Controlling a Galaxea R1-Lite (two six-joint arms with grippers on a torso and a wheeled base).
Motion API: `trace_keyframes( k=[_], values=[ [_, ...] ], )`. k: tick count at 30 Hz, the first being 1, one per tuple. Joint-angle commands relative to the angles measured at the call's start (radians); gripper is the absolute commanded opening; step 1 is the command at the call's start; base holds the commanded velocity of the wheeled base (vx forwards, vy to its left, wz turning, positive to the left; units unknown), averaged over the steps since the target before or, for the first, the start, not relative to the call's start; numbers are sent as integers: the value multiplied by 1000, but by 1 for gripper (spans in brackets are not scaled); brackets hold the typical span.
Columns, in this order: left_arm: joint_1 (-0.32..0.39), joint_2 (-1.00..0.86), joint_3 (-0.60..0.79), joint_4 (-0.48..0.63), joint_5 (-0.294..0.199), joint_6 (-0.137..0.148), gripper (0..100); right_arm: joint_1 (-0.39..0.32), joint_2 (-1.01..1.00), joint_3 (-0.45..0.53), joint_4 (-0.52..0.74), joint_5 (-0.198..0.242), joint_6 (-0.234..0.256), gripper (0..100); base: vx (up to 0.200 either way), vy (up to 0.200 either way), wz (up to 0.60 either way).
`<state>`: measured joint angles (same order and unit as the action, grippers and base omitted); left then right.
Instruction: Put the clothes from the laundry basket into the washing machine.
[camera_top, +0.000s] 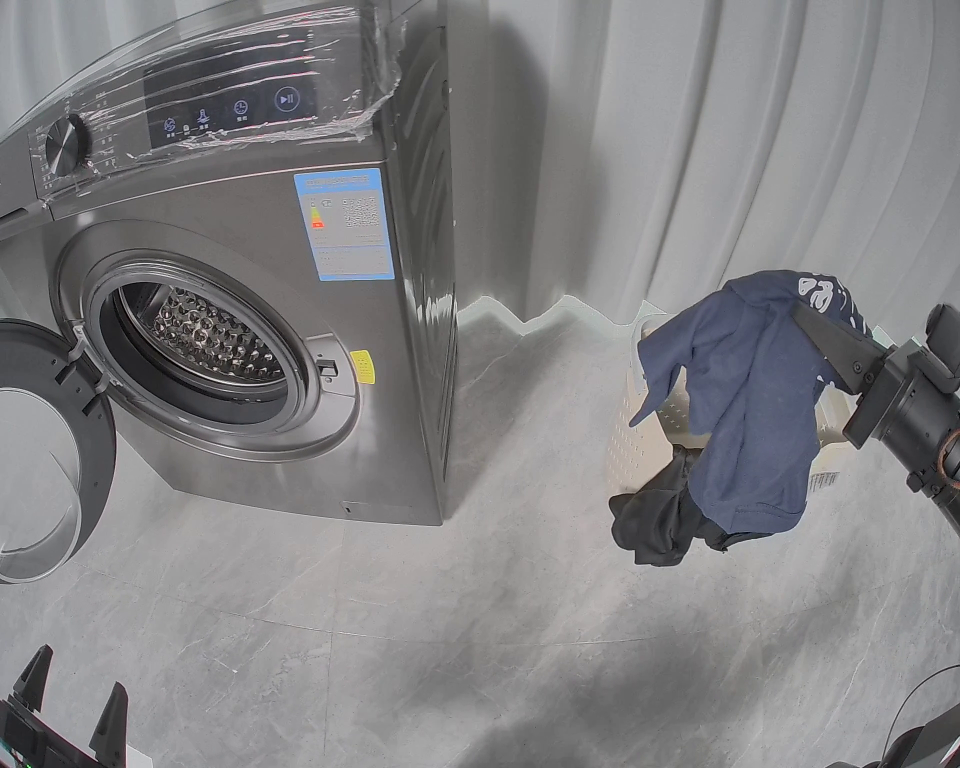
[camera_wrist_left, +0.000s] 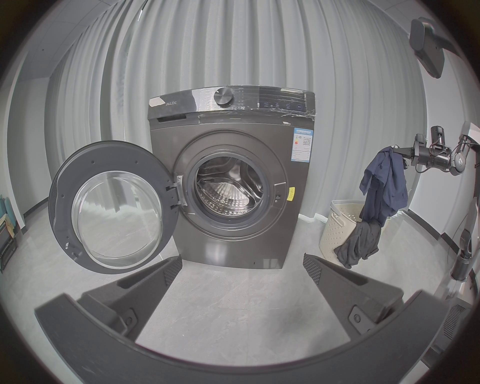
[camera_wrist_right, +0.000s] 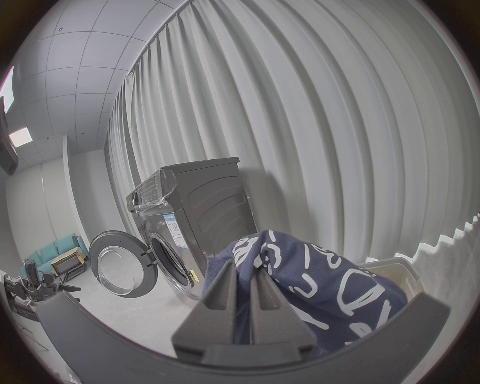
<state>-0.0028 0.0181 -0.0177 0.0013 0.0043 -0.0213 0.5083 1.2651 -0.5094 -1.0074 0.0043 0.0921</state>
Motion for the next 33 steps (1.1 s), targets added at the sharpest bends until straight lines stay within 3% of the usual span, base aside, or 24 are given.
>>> trace_keyframes(
  k=[1,19,22,33],
  values=[
    [0,-17,15,0,0,0,100,-1,2,2,0,-1,0,0,0,200,0],
    [0,-17,16,0,0,0,100,-4,5,9,1,-7,1,0,0,200,0],
    [0,-17,15,0,0,-2,100,-4,5,12,1,-9,1,0,0,0,0],
    [0,-17,15,0,0,-2,100,-11,7,15,9,-10,3,0,-200,0,0]
  ],
)
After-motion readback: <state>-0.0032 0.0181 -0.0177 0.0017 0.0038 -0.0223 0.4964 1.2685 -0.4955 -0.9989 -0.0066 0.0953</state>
